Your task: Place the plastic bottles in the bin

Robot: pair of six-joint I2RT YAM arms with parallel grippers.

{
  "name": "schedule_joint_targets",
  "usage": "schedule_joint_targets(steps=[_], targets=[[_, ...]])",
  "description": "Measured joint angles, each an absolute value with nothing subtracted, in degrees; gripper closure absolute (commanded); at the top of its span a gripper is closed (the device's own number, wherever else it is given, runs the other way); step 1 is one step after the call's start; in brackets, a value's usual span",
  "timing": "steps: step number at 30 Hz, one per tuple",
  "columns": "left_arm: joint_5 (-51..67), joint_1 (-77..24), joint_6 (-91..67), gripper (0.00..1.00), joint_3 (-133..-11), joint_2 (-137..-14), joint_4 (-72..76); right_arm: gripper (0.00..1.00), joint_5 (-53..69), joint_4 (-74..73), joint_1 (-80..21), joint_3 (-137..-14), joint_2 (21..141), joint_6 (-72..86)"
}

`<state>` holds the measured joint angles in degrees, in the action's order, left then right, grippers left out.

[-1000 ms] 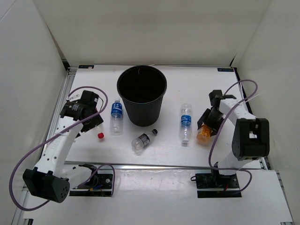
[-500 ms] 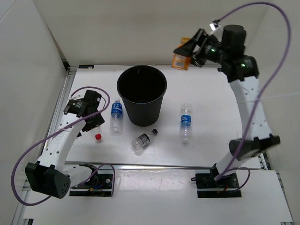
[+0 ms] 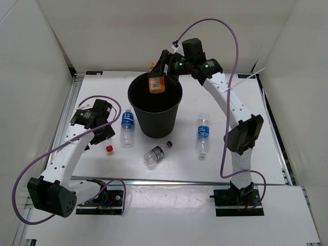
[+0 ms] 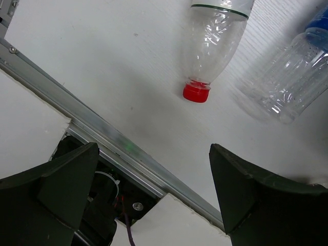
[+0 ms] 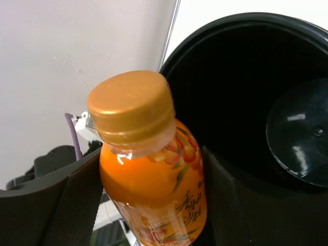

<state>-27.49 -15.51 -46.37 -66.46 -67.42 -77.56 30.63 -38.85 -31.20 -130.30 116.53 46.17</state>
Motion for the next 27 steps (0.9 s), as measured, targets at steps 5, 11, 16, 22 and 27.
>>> schedule_joint_targets(steps=[5,11,16,22,27], targets=[[-27.6,-15.5,-46.4,0.0,-66.3,-66.0,-77.6,0.0,29.6,-38.8,-31.3,-130.3,115.1,45.3],[-27.7,-15.5,-46.4,0.0,-66.3,-63.9,-77.6,0.0,21.4,-42.2,-29.7,-124.8,104.5,42.0],[-27.8,-15.5,-46.4,0.0,-66.3,-63.1,-77.6,0.0,5.2,-42.5,-24.6,-105.1,80.3,40.4],[-27.8,-15.5,-46.4,0.0,-66.3,-62.9,-77.6,0.0,-0.3,-43.5,-16.1,-83.8,66.7,36.7],[-27.7,-15.5,-46.3,0.0,-66.2,-63.5,-77.6,0.0,1.9,-42.7,-16.2,-68.6,78.2,34.7]])
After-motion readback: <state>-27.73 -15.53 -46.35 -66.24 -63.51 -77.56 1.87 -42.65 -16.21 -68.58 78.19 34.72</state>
